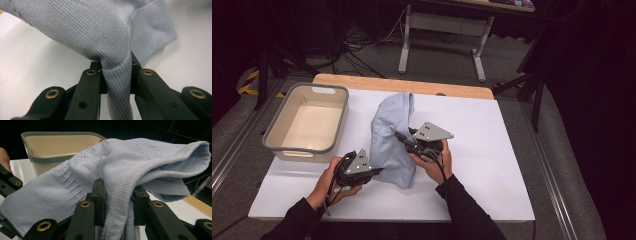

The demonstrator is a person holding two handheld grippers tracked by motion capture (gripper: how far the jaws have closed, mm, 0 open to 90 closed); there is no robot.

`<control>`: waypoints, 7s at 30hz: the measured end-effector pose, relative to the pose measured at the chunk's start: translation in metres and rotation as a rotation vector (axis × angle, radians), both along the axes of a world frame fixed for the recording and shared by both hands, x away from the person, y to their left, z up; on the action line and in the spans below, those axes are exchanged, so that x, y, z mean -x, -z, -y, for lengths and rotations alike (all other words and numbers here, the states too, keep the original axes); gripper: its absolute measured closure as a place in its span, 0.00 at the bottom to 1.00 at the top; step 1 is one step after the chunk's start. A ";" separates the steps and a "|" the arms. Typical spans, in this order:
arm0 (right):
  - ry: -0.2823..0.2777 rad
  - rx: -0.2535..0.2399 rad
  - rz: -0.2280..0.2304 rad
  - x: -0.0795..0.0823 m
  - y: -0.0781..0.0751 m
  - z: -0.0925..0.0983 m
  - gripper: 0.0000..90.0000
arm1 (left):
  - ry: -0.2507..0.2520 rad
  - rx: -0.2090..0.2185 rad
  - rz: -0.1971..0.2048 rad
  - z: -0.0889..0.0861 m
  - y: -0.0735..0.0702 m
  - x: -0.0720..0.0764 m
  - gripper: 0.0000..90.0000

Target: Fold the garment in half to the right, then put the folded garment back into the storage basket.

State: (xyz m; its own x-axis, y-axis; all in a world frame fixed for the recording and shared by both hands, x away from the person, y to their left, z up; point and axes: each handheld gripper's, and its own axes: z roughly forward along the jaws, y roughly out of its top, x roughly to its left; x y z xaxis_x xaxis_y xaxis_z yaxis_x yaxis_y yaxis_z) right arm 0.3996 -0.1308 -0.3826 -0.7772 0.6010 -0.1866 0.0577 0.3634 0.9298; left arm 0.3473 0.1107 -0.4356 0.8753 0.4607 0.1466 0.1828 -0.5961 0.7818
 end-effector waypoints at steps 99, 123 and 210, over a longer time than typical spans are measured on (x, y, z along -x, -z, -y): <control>-0.102 -0.140 -0.028 -0.092 -0.062 -0.141 0.78 | -0.337 -0.006 0.015 -0.132 -0.091 -0.043 0.88; -0.112 -0.125 -0.064 -0.113 -0.051 -0.208 0.78 | -0.474 -0.045 -0.043 -0.181 -0.081 -0.055 0.88; -0.093 -0.022 -0.236 -0.095 0.013 -0.186 0.52 | -0.523 0.062 0.057 -0.171 -0.063 -0.083 0.25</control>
State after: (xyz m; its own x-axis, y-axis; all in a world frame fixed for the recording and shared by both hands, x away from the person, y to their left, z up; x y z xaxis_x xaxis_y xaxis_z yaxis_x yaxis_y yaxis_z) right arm 0.4942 0.0548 -0.3957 -0.8498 0.5267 0.0191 0.2415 0.3569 0.9024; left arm 0.4306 0.2814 -0.3730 0.5174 0.8431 0.1465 0.3994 -0.3893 0.8300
